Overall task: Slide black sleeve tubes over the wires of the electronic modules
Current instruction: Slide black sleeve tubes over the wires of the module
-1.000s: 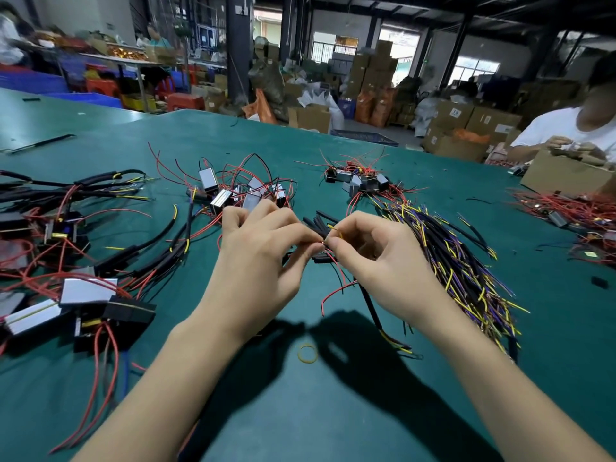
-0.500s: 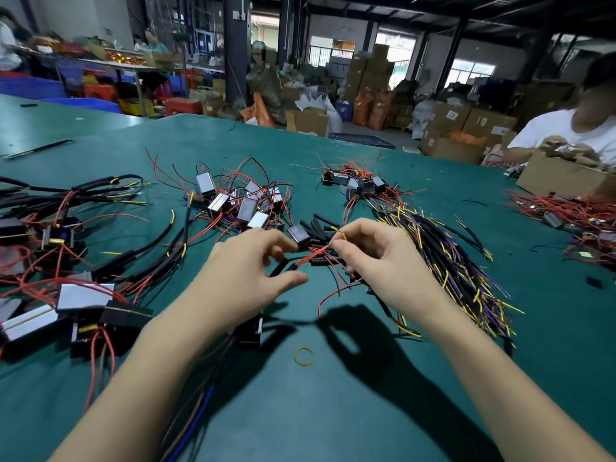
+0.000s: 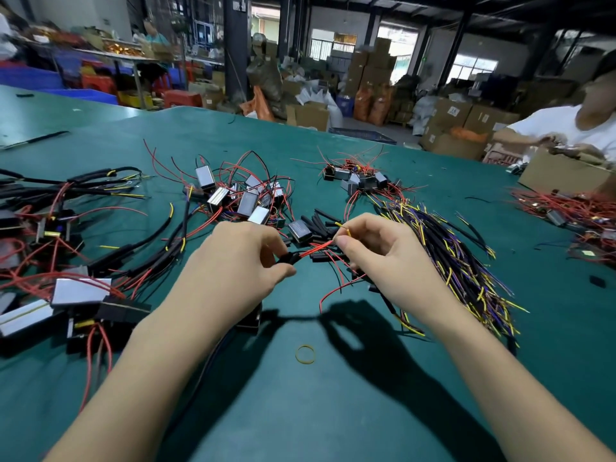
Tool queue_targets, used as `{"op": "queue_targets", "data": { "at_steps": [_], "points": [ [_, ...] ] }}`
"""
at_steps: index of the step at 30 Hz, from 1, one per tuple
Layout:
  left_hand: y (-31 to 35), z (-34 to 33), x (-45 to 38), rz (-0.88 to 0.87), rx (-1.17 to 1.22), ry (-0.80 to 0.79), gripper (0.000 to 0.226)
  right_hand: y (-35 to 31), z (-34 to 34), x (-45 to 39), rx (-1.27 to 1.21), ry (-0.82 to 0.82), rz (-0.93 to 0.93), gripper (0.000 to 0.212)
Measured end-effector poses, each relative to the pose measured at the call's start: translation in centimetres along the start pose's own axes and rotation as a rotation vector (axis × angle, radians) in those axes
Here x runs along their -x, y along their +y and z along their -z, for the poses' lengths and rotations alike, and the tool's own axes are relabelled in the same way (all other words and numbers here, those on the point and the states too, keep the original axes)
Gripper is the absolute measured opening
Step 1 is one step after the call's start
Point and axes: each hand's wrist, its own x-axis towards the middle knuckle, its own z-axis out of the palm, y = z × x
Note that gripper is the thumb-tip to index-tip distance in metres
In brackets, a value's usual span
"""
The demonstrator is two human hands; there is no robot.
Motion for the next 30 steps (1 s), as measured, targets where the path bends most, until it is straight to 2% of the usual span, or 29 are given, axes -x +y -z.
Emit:
{"op": "queue_targets", "data": {
  "at_steps": [4, 9, 14, 21, 30],
  "points": [
    [0.1, -0.2, 0.1, 0.004, 0.052, -0.003, 0.023, -0.1, 0.0, 0.1, -0.015, -0.001, -0.003, 0.012],
    [0.3, -0.4, 0.3, 0.028, -0.059, 0.013, 0.011, -0.3, 0.0, 0.1, -0.027, -0.001, -0.008, 0.011],
    [1.1, -1.5, 0.4, -0.118, 0.052, 0.132, 0.005, -0.7, -0.1, 0.2, -0.021, -0.021, 0.005, 0.009],
    [1.2, -2.1, 0.6, -0.121, 0.189, 0.168, 0.004, -1.0, 0.0, 0.3, -0.019, -0.032, 0.017, 0.009],
    [1.1, -2.4, 0.4, -0.065, 0.294, 0.171, 0.023, -1.1, 0.1, 0.3, -0.005, -0.028, 0.081, 0.010]
  ]
}}
